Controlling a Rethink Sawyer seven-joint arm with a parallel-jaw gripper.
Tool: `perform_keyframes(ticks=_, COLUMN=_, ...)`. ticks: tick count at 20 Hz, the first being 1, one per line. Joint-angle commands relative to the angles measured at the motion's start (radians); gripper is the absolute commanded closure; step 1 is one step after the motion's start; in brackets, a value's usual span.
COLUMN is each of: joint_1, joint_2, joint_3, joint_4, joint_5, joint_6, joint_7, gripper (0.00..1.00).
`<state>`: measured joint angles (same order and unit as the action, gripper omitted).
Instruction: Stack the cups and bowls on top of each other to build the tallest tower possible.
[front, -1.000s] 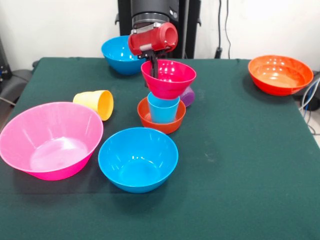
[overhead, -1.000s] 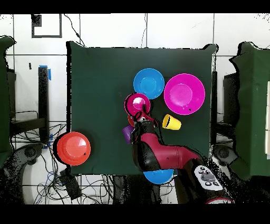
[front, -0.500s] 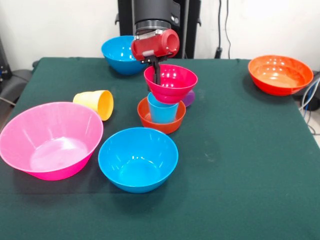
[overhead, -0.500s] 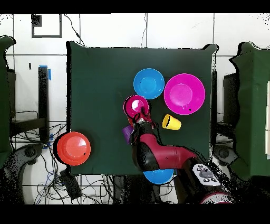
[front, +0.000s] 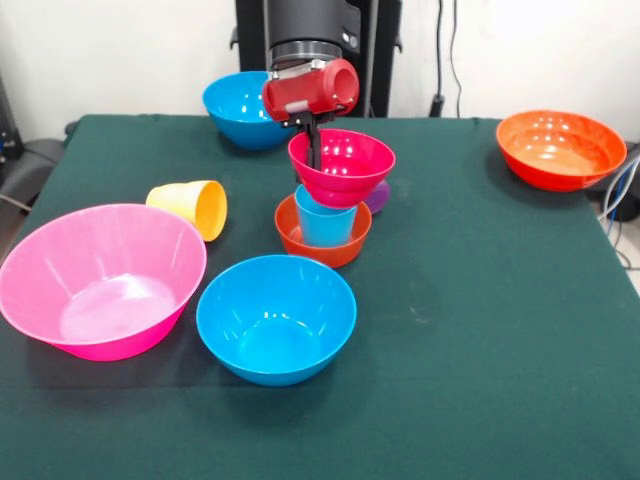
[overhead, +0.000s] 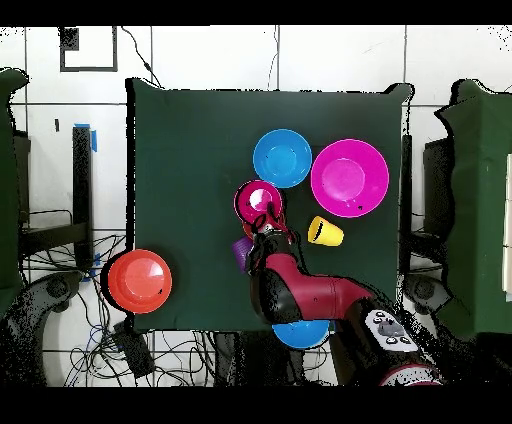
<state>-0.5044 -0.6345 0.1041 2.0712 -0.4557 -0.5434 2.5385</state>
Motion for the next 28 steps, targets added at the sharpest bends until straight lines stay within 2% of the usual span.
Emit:
perform_keyframes(ticks=1, joint_1=-0.011, joint_2=0.049, joint_3=0.07, joint_4=-0.058, joint_5=-0.036, joint_6=0.11, joint_7=0.062, gripper=1.0)
perform_keyframes(ticks=9, joint_1=-0.044, joint_2=0.043, joint_3=0.114, joint_4=-0.057, joint_5=-0.057, joint_6=0.168, joint_7=0.05, gripper=1.0)
perform_keyframes(ticks=14, joint_1=-0.037, joint_2=0.047, joint_3=0.103, joint_4=-0.05, joint_5=-0.046, joint_6=0.159, joint_7=0.042, gripper=1.0)
perform_keyframes(ticks=28, joint_1=-0.082, joint_2=0.041, joint_3=0.138, joint_4=-0.035, joint_5=-0.065, joint_6=0.188, joint_7=0.048, gripper=1.0)
